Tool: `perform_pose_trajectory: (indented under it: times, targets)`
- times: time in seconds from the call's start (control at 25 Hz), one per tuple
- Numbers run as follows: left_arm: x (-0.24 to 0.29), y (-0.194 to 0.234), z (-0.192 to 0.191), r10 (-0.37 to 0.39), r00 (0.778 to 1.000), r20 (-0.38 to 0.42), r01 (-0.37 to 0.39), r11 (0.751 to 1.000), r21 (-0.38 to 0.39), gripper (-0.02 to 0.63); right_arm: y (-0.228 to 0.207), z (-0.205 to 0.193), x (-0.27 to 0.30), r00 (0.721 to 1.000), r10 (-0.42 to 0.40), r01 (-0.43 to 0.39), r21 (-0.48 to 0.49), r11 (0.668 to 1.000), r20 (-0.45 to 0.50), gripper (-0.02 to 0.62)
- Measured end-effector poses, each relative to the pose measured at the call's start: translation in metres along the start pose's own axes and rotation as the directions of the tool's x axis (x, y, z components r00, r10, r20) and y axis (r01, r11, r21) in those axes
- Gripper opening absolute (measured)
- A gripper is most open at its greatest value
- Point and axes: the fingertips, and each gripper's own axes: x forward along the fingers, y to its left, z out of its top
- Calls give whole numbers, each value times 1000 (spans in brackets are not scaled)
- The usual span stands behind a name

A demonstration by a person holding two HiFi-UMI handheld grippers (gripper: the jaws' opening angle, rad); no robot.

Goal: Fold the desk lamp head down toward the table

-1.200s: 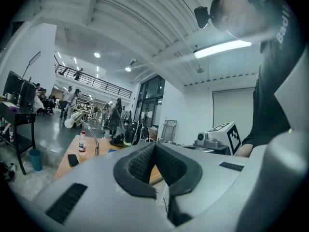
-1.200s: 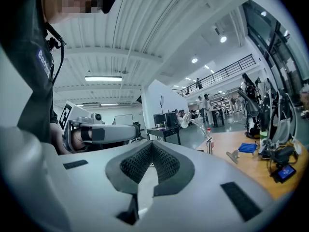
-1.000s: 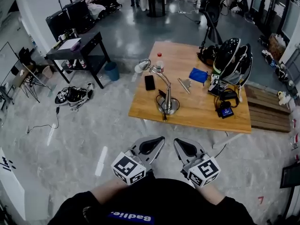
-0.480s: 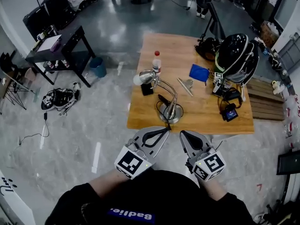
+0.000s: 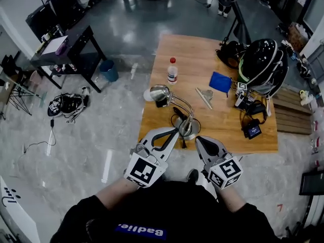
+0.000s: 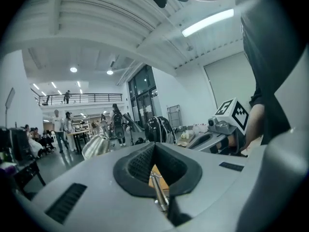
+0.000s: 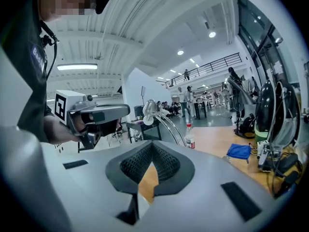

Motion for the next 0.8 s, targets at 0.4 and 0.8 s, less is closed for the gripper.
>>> perform_pose_trajectory:
  times: [0.4,0.8]
  targets:
    - [23,54,-30,273,943,-189,-228,947,227,0,-47,-22,17,993,109,-109,-1,994,-55,-2]
    - [39,74,-52,433,855,-285,-224,804,550,40,-72,-76,50,969,129,-138,-31,990,-212,160]
